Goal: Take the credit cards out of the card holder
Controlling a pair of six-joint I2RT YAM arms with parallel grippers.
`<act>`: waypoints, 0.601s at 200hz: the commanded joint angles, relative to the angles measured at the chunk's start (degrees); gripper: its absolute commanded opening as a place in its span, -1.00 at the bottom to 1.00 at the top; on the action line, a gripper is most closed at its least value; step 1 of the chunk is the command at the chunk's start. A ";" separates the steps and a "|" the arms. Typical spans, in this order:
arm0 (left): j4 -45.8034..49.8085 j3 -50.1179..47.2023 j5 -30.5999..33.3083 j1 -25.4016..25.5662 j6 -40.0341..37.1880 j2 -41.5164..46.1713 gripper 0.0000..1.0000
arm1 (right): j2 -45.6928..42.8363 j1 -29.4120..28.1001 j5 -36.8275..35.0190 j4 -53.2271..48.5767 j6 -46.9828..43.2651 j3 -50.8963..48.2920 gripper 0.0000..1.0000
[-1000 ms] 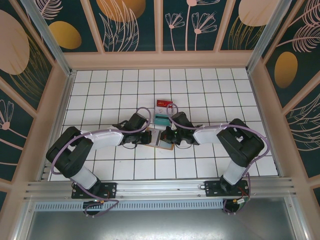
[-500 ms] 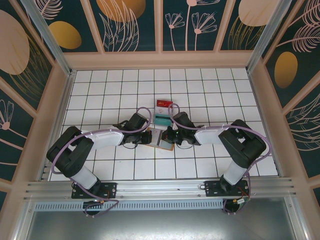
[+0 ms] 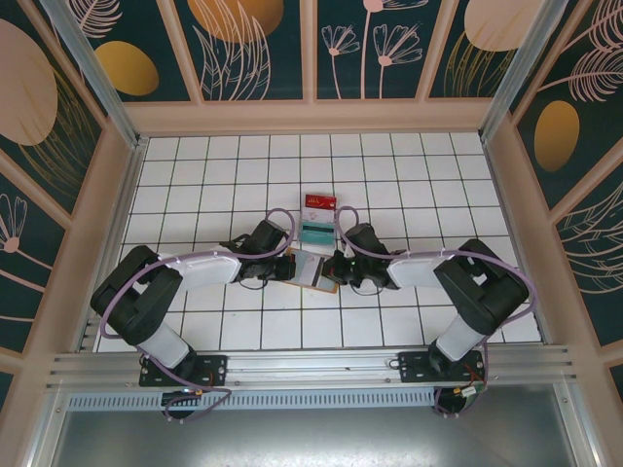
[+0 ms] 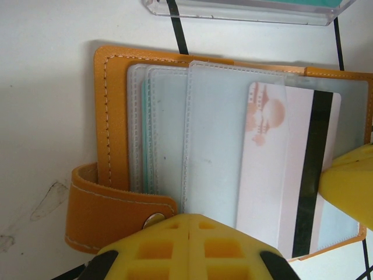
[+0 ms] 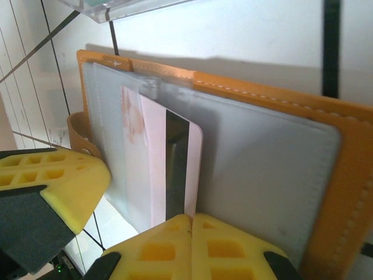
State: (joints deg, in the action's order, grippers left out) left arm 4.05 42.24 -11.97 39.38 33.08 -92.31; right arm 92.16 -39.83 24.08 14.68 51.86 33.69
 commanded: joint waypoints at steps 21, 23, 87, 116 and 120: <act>4.56 -0.75 2.12 -0.11 0.19 -1.73 -1.00 | -4.49 1.70 -0.09 -0.63 -0.41 -3.66 -1.00; 4.56 -0.77 2.10 -0.16 0.18 -1.73 -1.00 | -4.68 1.80 0.00 -0.79 -0.61 -3.82 -1.00; 4.72 -0.62 2.21 -0.03 0.23 -1.40 -1.00 | -15.63 7.10 1.31 -7.15 -6.31 -7.09 -1.00; 4.91 -0.49 2.47 -0.14 0.23 -0.63 -1.00 | -19.51 7.97 -0.18 -14.31 -12.19 -3.26 -1.00; 4.97 -0.48 2.55 -0.11 0.23 -0.46 -1.00 | -19.91 8.02 -0.71 -15.51 -13.34 -2.35 -1.00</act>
State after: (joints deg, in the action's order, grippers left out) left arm 4.05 42.24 -11.94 39.38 33.10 -92.29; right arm 75.13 -32.32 24.29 6.90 45.54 27.62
